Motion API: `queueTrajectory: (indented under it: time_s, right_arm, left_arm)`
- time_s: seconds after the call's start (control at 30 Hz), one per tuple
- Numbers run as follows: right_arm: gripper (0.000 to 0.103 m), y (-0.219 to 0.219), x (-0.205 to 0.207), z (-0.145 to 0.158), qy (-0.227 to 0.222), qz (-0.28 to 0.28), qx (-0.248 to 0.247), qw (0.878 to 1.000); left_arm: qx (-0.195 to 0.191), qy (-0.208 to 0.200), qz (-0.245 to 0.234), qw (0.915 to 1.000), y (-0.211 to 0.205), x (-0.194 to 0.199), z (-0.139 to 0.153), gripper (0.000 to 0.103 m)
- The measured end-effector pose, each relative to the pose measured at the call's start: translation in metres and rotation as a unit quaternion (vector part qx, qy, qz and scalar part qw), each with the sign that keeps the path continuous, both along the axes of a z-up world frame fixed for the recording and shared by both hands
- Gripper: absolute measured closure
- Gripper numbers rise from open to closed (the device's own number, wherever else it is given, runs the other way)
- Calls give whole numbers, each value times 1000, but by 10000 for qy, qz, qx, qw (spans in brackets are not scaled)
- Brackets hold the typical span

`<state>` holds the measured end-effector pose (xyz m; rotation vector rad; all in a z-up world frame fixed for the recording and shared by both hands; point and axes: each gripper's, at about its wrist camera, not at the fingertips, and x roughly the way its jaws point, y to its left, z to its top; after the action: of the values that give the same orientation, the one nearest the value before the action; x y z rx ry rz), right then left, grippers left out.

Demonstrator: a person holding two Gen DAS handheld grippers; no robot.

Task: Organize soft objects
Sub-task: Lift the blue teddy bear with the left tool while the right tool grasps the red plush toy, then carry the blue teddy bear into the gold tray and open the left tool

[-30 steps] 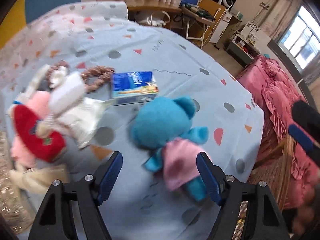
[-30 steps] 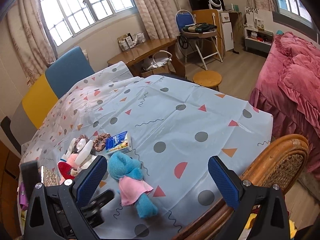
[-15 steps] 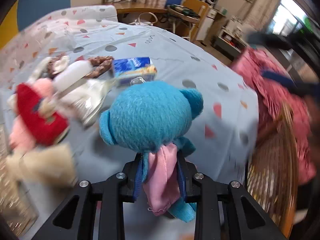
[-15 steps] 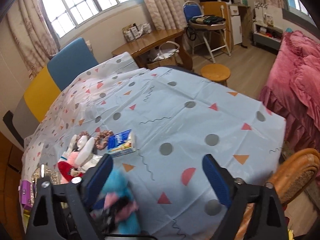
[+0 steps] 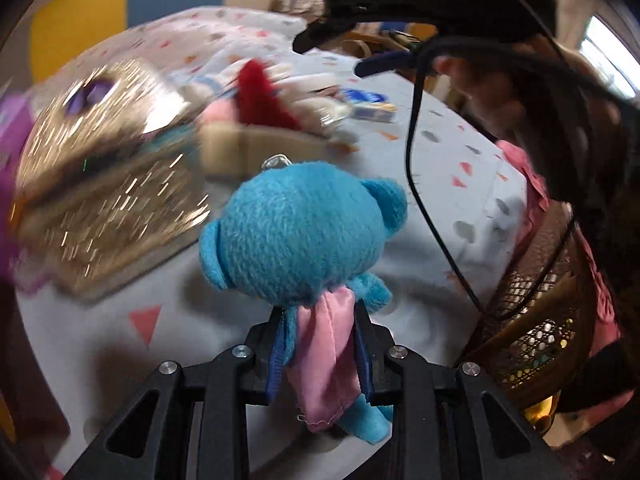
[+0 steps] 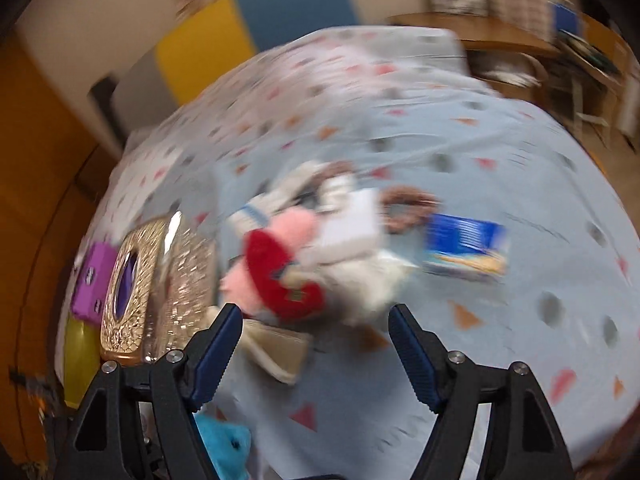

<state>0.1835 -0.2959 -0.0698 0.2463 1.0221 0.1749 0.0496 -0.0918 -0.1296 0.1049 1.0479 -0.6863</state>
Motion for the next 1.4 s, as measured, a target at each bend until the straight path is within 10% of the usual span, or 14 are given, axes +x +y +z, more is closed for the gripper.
queueTrajectory:
  time_s: [0.2,0.27,0.33,0.87,1.4]
  right_arm:
    - [38,39,49,-46,268,232,-86,9993]
    - [77,41,54,-61,421,107,-324,9985]
    - [89,38,50,-65,506,137,-172,9985]
    - [91,-17,23,-79,1229,-218,-467,9911]
    - [90,-27,0,-76,1204,-178,-581,9909]
  left_arm:
    - [-155,241,353,9990,14,9,-13,72]
    - [-134,241,363,9990,14,8,-15,70]
    - [-146,250,371,9989,12,9,-17,69]
    - [209,-428,85,9988,-19,-8,-6,76]
    - [-383,-689,246,9966,-35,69,91,76]
